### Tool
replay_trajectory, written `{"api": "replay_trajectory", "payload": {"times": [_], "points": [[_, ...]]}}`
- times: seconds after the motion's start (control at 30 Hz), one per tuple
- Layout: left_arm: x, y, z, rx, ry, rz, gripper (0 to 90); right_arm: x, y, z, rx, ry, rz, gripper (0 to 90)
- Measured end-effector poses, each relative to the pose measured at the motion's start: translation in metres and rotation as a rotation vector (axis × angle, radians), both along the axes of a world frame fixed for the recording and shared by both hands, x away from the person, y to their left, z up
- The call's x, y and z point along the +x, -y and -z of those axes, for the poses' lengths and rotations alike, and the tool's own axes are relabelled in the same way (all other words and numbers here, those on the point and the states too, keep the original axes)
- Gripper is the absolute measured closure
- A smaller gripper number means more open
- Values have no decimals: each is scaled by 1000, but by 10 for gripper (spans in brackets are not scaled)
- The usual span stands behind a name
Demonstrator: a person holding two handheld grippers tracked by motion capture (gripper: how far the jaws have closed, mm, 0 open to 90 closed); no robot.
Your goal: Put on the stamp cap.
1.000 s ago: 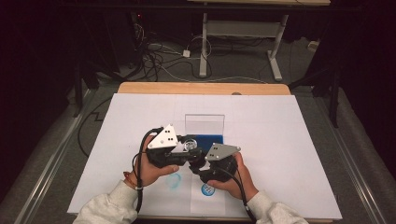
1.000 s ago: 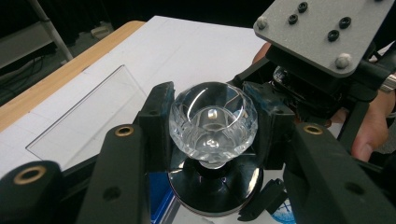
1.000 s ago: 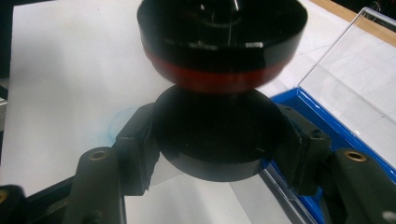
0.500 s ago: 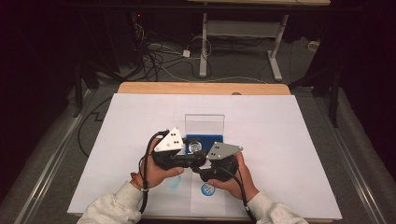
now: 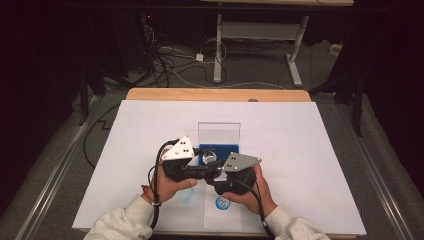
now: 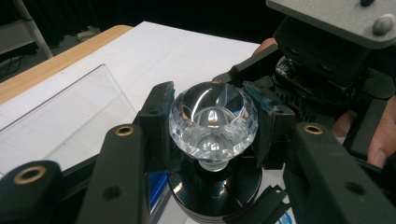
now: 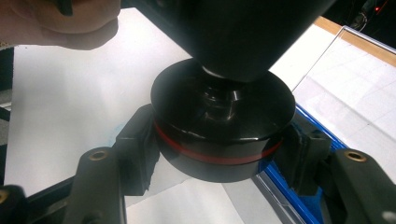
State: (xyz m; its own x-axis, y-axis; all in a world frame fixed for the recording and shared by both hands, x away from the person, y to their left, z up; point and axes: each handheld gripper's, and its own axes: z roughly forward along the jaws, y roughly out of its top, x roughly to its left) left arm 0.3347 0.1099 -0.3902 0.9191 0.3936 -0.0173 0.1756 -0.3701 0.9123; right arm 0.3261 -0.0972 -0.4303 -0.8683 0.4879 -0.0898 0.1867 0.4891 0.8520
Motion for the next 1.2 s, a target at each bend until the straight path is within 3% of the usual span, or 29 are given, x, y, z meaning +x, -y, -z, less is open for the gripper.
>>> {"api": "replay_trajectory", "payload": {"times": [0.27,0.43,0.63,0.9,1.2], "points": [[2,-3,2,-18,-37,20,545,-3,0,-1,-16,32,-6,387],[2,-3,2,-17,-38,25,545,-4,1,-1,-20,37,-8,387],[3,-4,4,-46,-61,27,544,-5,1,-1,-28,48,-10,387],[-2,0,2,28,-23,14,545,-4,2,2,-39,52,-21,385],[-3,0,0,41,-18,12,545,-5,2,3,-40,54,-25,384]]}}
